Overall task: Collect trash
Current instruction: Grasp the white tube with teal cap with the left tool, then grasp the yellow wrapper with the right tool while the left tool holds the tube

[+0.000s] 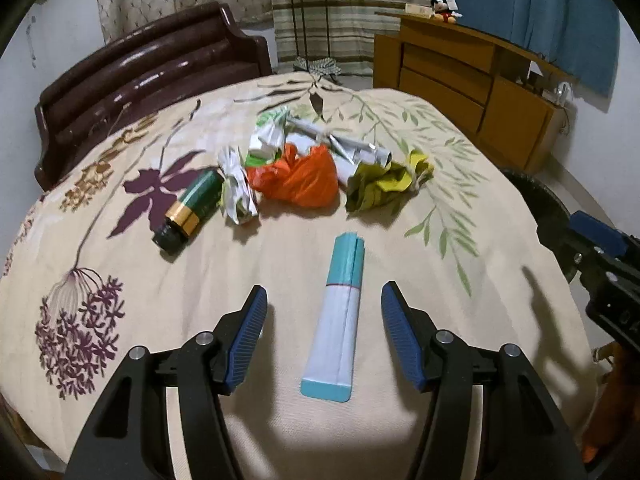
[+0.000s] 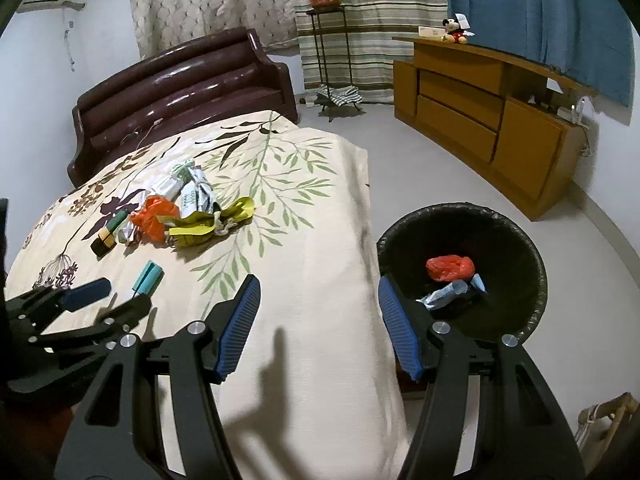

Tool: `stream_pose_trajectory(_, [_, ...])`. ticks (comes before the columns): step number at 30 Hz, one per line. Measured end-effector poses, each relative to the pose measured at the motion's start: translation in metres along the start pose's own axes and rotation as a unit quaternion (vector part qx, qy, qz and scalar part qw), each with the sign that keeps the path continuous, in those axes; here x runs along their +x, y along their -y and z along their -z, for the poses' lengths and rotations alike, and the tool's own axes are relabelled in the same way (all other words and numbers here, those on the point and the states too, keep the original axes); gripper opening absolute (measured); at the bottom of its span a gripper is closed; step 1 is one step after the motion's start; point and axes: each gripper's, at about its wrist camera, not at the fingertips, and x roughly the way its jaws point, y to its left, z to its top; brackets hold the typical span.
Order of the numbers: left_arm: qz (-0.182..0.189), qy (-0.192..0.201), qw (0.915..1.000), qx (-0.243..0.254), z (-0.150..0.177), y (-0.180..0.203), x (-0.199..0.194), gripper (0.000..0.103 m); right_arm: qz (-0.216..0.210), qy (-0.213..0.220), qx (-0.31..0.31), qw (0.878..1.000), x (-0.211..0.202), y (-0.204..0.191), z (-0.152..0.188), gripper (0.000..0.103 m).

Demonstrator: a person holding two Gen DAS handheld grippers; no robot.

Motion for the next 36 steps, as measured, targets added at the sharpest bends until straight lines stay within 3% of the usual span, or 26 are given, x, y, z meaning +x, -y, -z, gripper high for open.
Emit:
stream_pose_trajectory(4, [0.010, 0.003, 0.9999, -0.004, 0.003, -0.005, 0.003, 0.048, -0.003, -0.001, -0.003, 1.000, 0.001, -0.006, -0.001, 0.060])
stream_pose_trajectory(6, [0.010, 0.010, 0.9999, 0.000, 0.003, -0.007, 0.002, 0.029, -0.005, -0.003, -0.004, 1.000, 0.003, -0.010, -0.002, 0.060])
stream_pose_trajectory(9, [0.027, 0.013, 0.9995, -0.004, 0.003, -0.014, 0.001, 0.017, -0.009, -0.006, -0.005, 1.000, 0.007, -0.017, -0.005, 0.060])
stream_pose_trajectory(17, [0.028, 0.031, 0.9986, -0.033, 0.000, -0.048, -0.012, 0.016, -0.037, -0.019, -0.002, 0.999, 0.022, -0.048, -0.017, 0.060])
stream_pose_trajectory(22, [0.002, 0.050, 0.9975, -0.050, -0.005, -0.081, -0.022, 0.016, -0.048, -0.027, -0.013, 0.998, 0.037, -0.077, -0.027, 0.061])
stream_pose_trajectory(25, [-0.011, 0.052, 0.9964, -0.066, -0.008, -0.104, -0.022, 0.016, -0.049, -0.036, -0.011, 0.998, 0.050, -0.092, -0.033, 0.067])
stream_pose_trajectory(36, [-0.008, 0.044, 0.9951, -0.088, -0.006, -0.137, -0.013, 0.016, -0.013, -0.069, -0.005, 0.998, 0.084, -0.102, -0.040, 0.067])
